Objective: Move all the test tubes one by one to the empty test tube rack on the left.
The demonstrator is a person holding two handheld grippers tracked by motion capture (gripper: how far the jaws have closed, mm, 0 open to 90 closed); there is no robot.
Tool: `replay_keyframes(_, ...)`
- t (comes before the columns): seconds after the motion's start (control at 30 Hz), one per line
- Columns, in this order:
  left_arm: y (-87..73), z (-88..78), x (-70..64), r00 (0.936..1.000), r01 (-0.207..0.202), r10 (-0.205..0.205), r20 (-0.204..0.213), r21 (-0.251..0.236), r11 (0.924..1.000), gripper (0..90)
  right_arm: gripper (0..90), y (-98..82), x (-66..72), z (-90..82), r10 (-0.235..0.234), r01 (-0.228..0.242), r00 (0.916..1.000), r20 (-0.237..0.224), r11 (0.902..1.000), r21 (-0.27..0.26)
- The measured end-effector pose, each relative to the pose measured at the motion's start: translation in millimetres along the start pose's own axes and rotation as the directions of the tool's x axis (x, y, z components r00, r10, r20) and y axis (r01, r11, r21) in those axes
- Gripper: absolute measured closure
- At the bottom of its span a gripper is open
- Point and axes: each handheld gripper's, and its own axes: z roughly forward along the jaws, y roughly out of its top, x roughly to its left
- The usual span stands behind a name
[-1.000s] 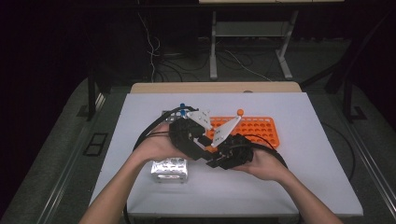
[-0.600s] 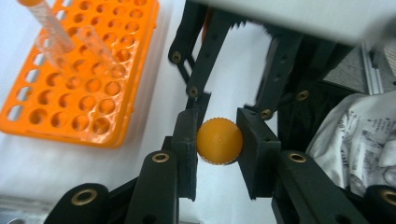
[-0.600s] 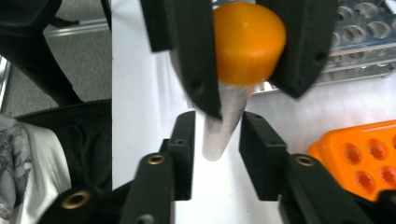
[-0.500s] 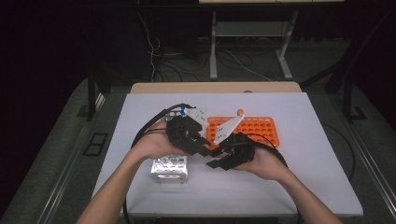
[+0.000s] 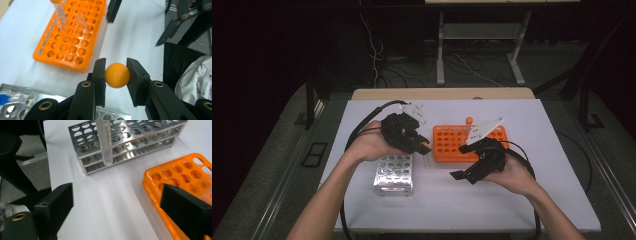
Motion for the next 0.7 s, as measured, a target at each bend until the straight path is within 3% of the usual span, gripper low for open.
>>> replay_keyframes(0.07,-0.5,-2.8,3.2,0.9999,0.007,-0.007,-0.014,0.001,1.0,68.8,0.1,-4.4,-2.3,-4.4,0.025,-0.025,0.9997,0.0,0.9997,-0.007)
replay_keyframes(0.37,-2.7,-14.3,23.2,0.997,0.042,-0.042,-0.065,-0.003,0.9991,68.9,0.1,-21.8,-6.6,-19.5,0.064,-0.064,0.9976,0.025,0.9977,-0.022)
replay_keyframes(0.7,-5.1,-17.8,48.2,0.99,0.085,-0.083,-0.114,0.013,0.9963,68.9,0.2,-33.5,-10.3,-23.1,0.086,-0.086,0.9956,0.036,0.9961,-0.022)
